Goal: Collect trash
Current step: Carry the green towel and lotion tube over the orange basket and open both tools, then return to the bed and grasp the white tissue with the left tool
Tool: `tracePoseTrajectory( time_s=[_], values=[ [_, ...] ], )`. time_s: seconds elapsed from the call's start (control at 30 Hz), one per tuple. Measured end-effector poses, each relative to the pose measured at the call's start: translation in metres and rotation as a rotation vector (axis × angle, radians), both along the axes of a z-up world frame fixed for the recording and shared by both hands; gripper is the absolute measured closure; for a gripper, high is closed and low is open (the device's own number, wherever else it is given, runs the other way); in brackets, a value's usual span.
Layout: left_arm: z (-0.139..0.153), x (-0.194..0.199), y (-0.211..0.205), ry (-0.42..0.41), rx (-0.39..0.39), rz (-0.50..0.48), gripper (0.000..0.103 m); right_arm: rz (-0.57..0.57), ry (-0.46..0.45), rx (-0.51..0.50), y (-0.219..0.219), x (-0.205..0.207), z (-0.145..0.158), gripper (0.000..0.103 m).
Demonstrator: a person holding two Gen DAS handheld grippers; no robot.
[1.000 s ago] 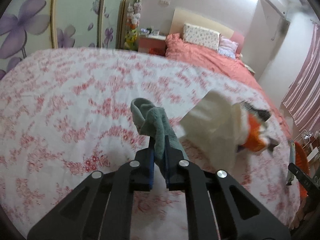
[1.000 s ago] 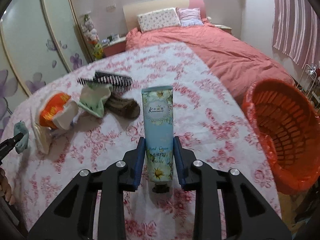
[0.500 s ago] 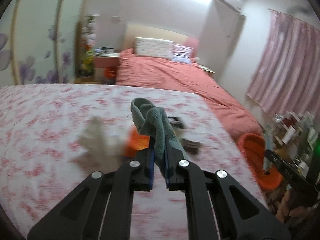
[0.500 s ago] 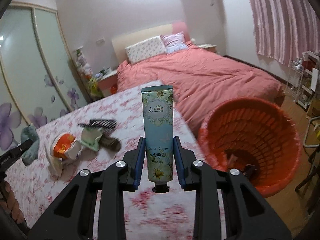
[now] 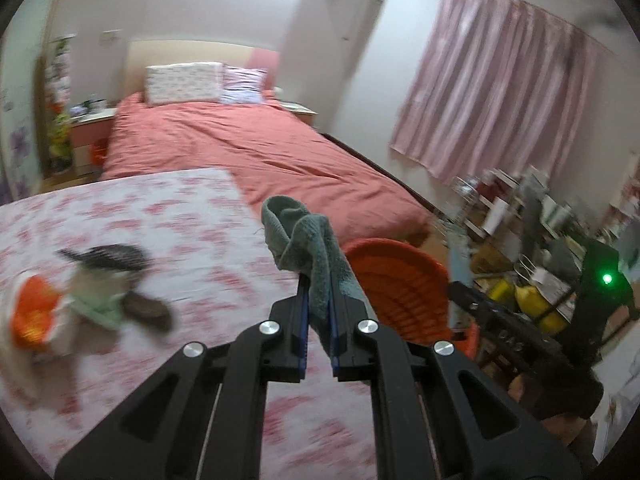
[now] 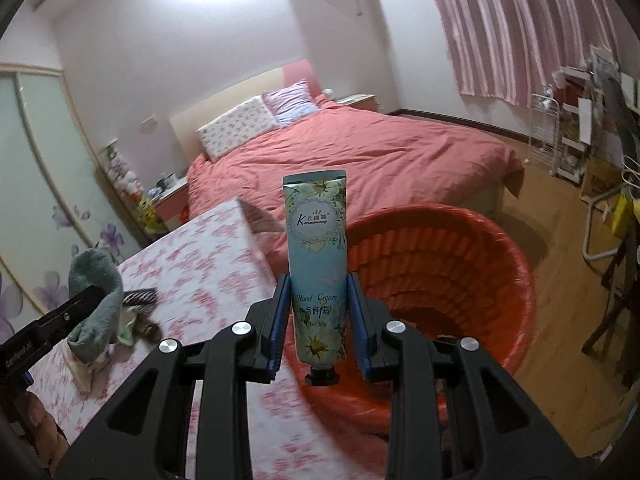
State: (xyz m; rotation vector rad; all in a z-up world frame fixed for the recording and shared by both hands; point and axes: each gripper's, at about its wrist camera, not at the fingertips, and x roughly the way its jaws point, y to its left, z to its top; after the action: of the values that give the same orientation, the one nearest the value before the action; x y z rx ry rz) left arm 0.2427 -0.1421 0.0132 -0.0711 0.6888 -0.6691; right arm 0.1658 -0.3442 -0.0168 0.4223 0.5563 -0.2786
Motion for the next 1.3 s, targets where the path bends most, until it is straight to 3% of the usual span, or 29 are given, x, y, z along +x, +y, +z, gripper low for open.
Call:
tracePoseTrajectory(
  time_s=[0.17, 0.4, 0.43, 0.5, 0.57, 0.63, 0.7, 0.93, 1.03, 1.3],
  values=[
    [-0.016, 0.002, -0.061, 0.015, 0.026, -0.100, 0.094, -0.039, -0.004, 0.038, -0.028, 0.001, -0.009, 0.074],
    [-0.048, 0.016, -0.109, 0.074, 0.068, -0.160, 0.091, -0.067, -0.009, 0.088, -0.058, 0.008, -0.025, 0.074],
    [-0.051, 0.019, -0.114, 0.081, 0.077, -0.156, 0.089, -0.068, -0.005, 0.092, -0.060, 0.008, -0.027, 0.074],
    [-0.062, 0.024, -0.120, 0.099, 0.102, -0.144, 0.072, -0.066, 0.021, 0.116, -0.065, 0.013, -0.035, 0.073],
    [-0.067, 0.028, -0.119, 0.105, 0.118, -0.124, 0.064, -0.065, 0.036, 0.130, -0.066, 0.015, -0.041, 0.069],
    [-0.072, 0.032, -0.113, 0.110, 0.135, -0.104, 0.061, -0.074, 0.038, 0.124, -0.065, 0.011, -0.041, 0.056],
    [-0.071, 0.034, -0.106, 0.107, 0.148, -0.083, 0.058, -0.078, 0.038, 0.123, -0.063, 0.007, -0.040, 0.053],
    [-0.058, 0.023, -0.063, 0.045, 0.189, -0.001, 0.045, -0.064, 0.039, 0.104, -0.050, 0.006, -0.025, 0.049],
    [-0.049, 0.014, -0.034, 0.006, 0.208, 0.054, 0.040, -0.045, 0.035, 0.082, -0.037, 0.008, -0.018, 0.042],
    [-0.030, 0.005, 0.075, -0.029, 0.200, 0.254, 0.034, 0.076, 0.050, 0.021, 0.029, 0.018, -0.005, 0.039]
  ],
)
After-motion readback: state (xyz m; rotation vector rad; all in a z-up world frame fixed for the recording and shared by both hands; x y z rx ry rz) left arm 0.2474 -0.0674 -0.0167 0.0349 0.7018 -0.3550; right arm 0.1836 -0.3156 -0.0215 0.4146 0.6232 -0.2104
